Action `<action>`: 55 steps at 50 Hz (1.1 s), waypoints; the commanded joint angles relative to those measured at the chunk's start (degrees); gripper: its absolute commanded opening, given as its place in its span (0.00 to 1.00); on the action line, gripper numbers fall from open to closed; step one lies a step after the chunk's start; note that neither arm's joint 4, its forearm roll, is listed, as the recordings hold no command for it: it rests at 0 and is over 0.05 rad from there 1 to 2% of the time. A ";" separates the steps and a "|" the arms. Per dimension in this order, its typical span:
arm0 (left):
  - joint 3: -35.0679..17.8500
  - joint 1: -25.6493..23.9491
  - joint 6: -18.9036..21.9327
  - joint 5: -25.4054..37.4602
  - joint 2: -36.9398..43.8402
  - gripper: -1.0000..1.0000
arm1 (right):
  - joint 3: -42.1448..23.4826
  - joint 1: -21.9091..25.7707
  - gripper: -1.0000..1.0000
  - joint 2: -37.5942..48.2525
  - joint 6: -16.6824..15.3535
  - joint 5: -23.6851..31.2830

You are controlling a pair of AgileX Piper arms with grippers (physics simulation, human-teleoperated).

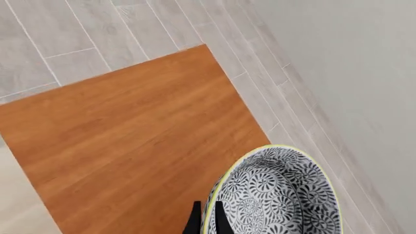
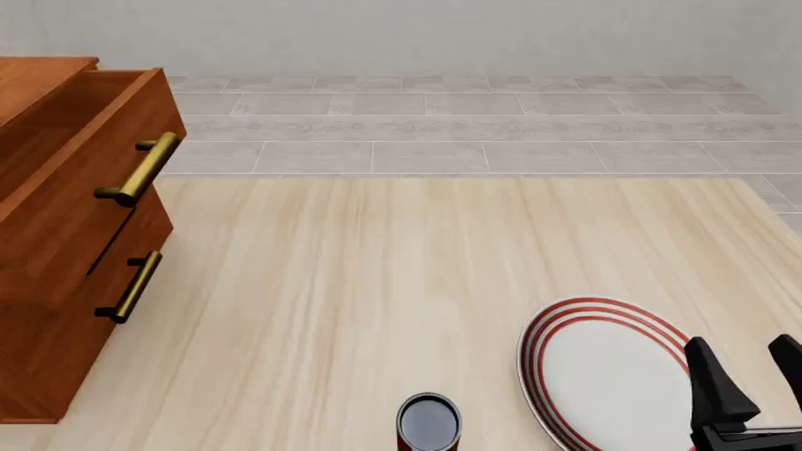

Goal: Put the bowl on top of the cabinet.

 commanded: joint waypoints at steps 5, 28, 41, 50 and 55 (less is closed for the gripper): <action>0.40 3.55 0.22 -0.77 0.13 0.00 | 0.00 0.03 1.00 -0.01 -0.09 0.00; 3.30 5.62 -0.46 -2.55 -0.09 0.00 | -0.01 0.06 1.00 0.27 -0.08 -0.25; 3.22 6.89 -0.71 -2.68 0.16 0.00 | 0.00 0.07 1.00 0.16 -0.12 -0.12; 5.57 6.70 -0.83 -4.24 0.33 0.00 | 0.00 0.04 1.00 -0.01 -0.24 0.03; 6.34 6.57 -0.82 -4.99 0.61 0.00 | 0.00 0.07 1.00 0.22 -0.33 -0.15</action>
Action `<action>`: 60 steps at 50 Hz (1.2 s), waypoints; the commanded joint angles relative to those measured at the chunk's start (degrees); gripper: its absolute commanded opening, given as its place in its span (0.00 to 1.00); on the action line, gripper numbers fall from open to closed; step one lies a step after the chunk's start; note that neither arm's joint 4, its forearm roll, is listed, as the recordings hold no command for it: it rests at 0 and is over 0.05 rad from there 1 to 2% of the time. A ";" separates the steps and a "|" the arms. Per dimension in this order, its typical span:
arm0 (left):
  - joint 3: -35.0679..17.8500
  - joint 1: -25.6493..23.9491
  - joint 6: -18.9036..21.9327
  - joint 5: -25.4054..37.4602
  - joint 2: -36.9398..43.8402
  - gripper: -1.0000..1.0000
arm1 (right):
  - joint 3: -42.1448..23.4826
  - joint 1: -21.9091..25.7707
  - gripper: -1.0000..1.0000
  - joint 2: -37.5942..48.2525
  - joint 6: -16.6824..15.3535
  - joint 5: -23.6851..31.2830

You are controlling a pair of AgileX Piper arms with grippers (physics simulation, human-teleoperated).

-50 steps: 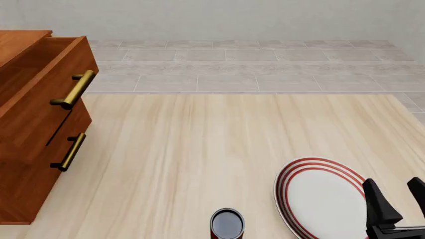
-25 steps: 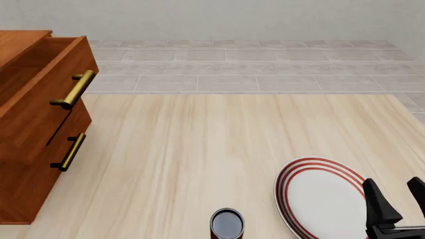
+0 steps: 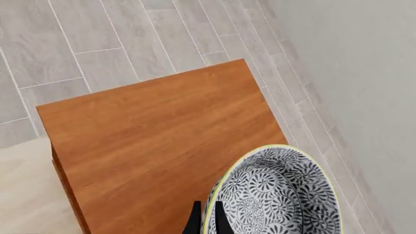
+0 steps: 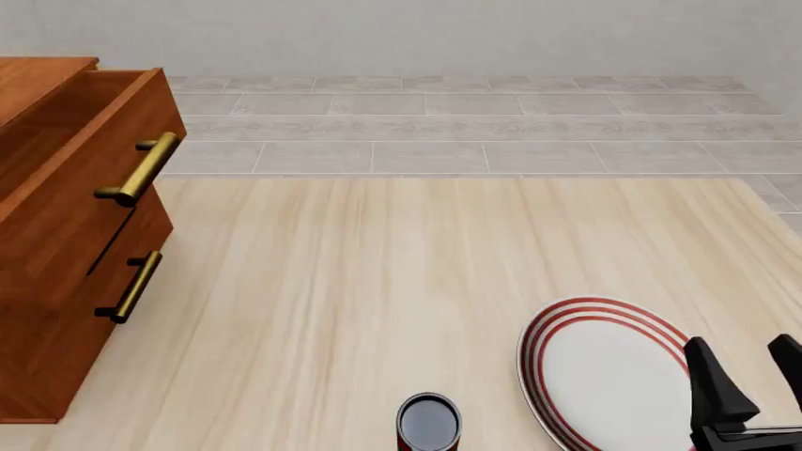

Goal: Put the bowl on top of the cabinet.

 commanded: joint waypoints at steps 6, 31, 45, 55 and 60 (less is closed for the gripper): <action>2.03 -0.09 0.13 -1.97 0.32 0.00 | 0.00 0.06 1.00 0.36 -0.17 -0.26; 4.42 -0.39 0.01 -3.90 0.45 0.00 | 0.00 0.15 1.00 0.57 -0.36 -0.42; 5.47 -0.44 -0.10 -4.47 0.28 0.00 | 0.00 0.20 1.00 0.29 -0.40 -0.12; 5.83 -0.90 -0.27 -4.80 0.15 0.00 | 0.01 0.25 1.00 0.26 -0.47 -0.07; 5.84 -0.79 -0.05 -4.89 0.14 0.00 | 0.01 0.24 1.00 0.21 -0.45 -0.05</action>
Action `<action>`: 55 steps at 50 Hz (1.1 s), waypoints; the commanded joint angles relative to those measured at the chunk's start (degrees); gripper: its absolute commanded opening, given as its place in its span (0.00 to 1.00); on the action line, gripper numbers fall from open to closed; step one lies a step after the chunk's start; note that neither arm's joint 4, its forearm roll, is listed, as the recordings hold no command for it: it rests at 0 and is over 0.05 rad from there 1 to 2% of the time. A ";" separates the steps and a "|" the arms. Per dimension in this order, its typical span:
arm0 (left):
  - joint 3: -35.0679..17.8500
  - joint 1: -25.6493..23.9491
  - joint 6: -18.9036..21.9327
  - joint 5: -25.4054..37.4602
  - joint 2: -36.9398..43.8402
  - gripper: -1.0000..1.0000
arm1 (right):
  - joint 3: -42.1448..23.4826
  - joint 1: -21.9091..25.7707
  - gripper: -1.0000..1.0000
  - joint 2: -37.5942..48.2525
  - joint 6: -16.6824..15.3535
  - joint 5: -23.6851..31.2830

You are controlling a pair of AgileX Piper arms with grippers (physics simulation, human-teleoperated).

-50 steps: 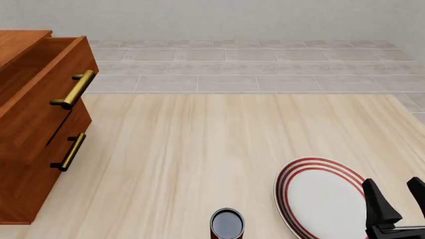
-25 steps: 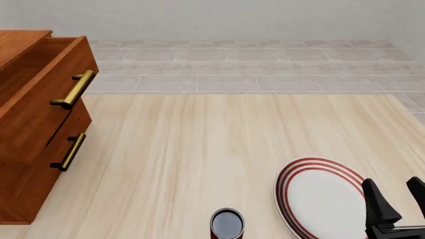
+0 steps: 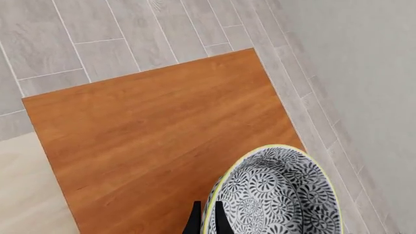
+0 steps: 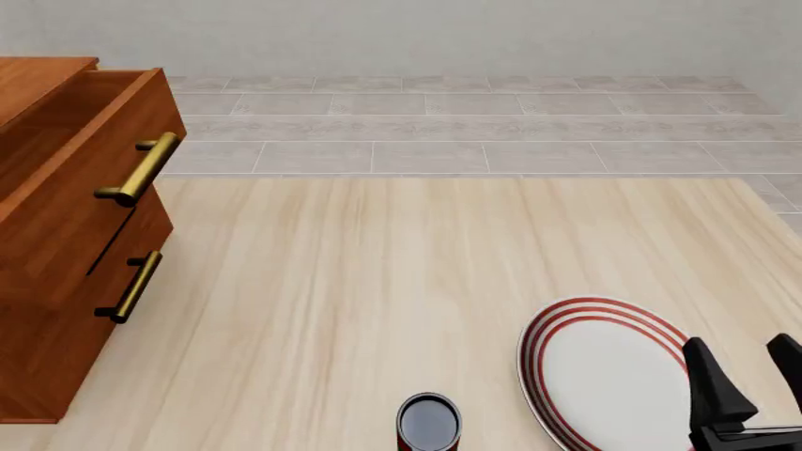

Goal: Put the bowl on top of the cabinet.

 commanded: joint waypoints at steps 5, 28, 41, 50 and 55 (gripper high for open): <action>0.61 -0.34 0.09 -0.66 -0.44 0.00 | 0.00 0.02 1.00 -0.18 -0.04 0.16; 1.02 -0.44 -0.16 -0.95 -0.68 0.00 | -0.03 0.12 1.00 -0.07 -0.30 0.09; 2.81 -0.84 -1.58 -2.25 -0.99 0.00 | -0.01 0.11 1.00 0.55 -0.37 -0.50; 2.61 -0.57 -1.34 -2.29 -1.38 0.00 | 0.00 0.26 1.00 0.27 -0.53 -0.18; 2.12 -0.34 -0.94 -2.27 -1.51 0.00 | -0.01 0.27 1.00 -0.04 -0.56 0.10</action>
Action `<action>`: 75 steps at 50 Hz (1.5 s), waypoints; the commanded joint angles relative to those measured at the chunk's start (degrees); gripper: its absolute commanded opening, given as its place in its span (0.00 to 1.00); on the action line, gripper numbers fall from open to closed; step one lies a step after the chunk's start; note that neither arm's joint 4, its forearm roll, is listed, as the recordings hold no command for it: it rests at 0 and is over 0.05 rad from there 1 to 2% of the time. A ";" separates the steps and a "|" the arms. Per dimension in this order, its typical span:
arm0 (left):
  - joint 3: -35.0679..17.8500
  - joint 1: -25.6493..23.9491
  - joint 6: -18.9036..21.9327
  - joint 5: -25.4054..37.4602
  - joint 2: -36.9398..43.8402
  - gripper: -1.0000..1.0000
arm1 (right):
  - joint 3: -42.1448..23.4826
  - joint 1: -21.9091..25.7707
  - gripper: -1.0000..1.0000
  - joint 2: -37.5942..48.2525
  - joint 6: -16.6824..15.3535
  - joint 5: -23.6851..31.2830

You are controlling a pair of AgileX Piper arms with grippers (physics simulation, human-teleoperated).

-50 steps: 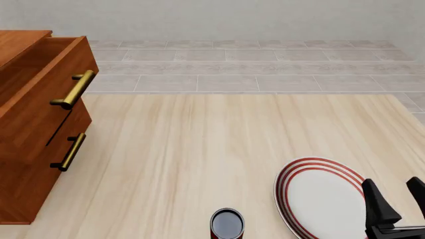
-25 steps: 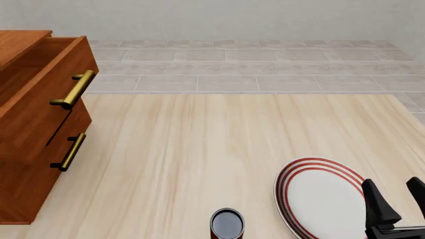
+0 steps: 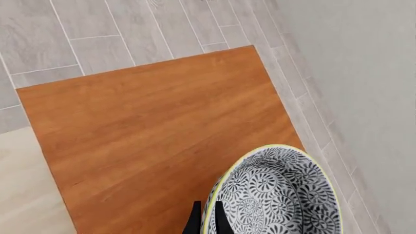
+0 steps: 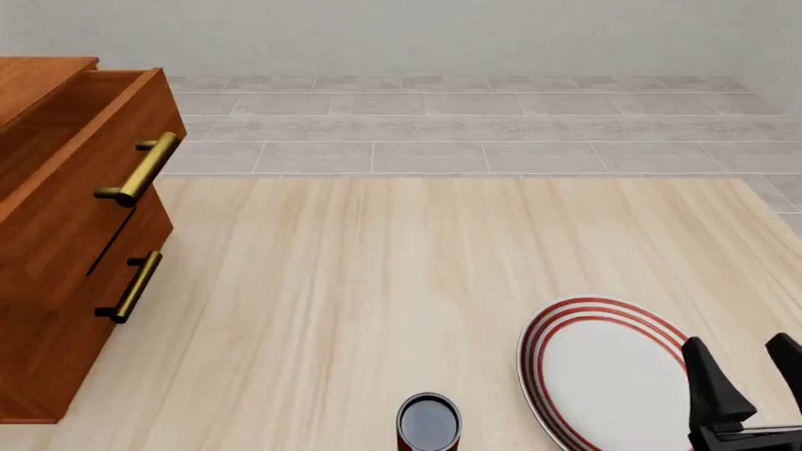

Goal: Put the bowl on top of the cabinet.

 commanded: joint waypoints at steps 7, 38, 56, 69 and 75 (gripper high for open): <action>-0.06 -0.02 0.48 -0.53 -0.53 1.00 | -0.02 0.14 1.00 -0.55 -0.18 0.58; -1.97 0.44 1.14 1.01 -3.31 1.00 | 0.00 0.29 1.00 -0.25 -0.21 0.23; 2.27 0.05 0.01 1.67 -11.58 1.00 | -0.03 0.52 1.00 -0.88 -0.28 0.75; 5.63 -0.44 -0.76 2.34 -19.86 1.00 | 0.00 0.50 1.00 -0.81 -0.28 0.69; 7.51 -0.59 -1.06 2.05 -22.69 1.00 | -0.01 0.62 1.00 -0.81 -0.34 0.70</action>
